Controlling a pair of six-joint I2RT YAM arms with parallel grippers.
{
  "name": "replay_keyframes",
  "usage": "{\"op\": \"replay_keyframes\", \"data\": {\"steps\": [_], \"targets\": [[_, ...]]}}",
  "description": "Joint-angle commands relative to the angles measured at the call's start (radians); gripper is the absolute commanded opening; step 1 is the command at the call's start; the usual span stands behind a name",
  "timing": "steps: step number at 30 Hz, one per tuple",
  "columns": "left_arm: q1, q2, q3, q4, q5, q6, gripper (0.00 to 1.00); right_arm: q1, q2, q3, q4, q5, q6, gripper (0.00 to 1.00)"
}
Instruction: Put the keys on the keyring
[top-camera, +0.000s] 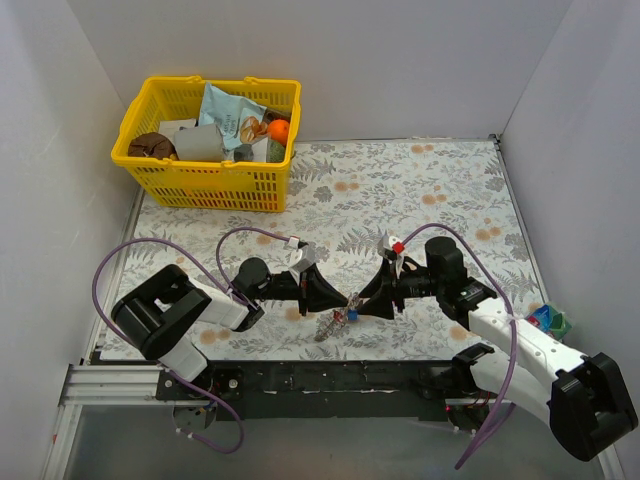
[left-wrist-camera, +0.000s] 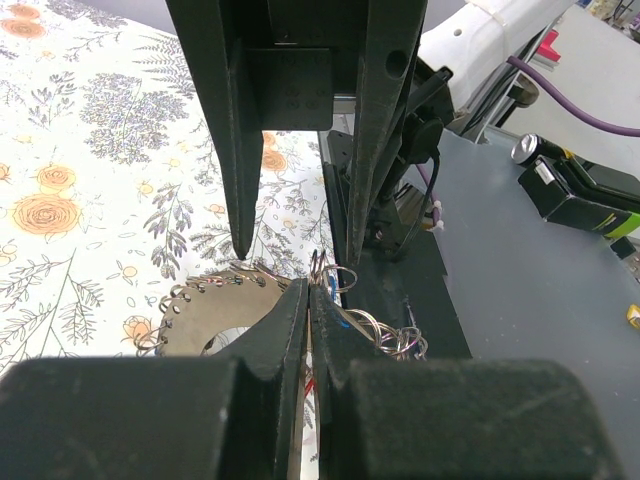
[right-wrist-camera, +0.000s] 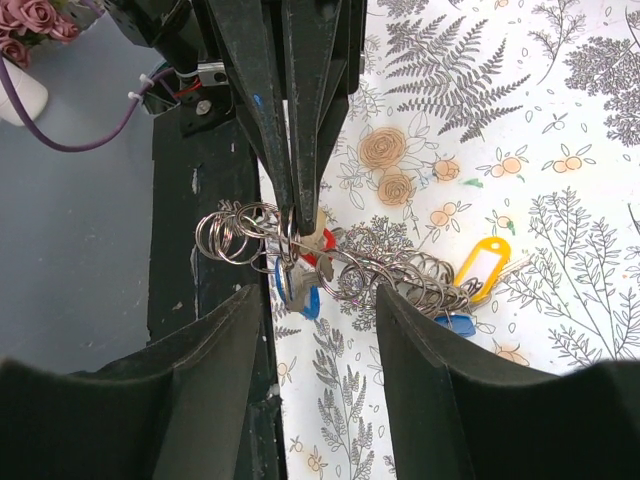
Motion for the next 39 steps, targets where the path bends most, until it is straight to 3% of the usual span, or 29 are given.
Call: {"op": "replay_keyframes", "data": {"steps": [1,9,11,15,21,28,39], "targets": [[0.002,-0.024,0.007,0.527,-0.012,0.010,0.00,0.008,0.000,-0.006,-0.007,0.009,0.000,0.58],[0.002,-0.024,0.005,0.527,-0.021,0.012,0.00,0.018,-0.008,0.017,-0.044,0.031,-0.004,0.61],[0.002,-0.026,0.001,0.524,-0.026,0.015,0.00,0.021,-0.012,0.022,-0.058,0.043,-0.007,0.74],[0.002,-0.032,-0.004,0.523,-0.027,0.015,0.00,0.024,-0.022,0.026,-0.066,0.070,-0.002,0.82],[0.002,-0.028,-0.007,0.527,-0.026,0.018,0.00,0.031,-0.020,0.028,-0.078,0.078,-0.007,0.81],[0.002,-0.032,-0.004,0.521,-0.021,0.018,0.00,0.042,0.014,0.031,-0.056,0.055,-0.002,0.71],[0.002,-0.029,-0.004,0.524,-0.020,0.013,0.00,0.059,0.008,0.028,-0.001,0.081,0.018,0.72]]}}
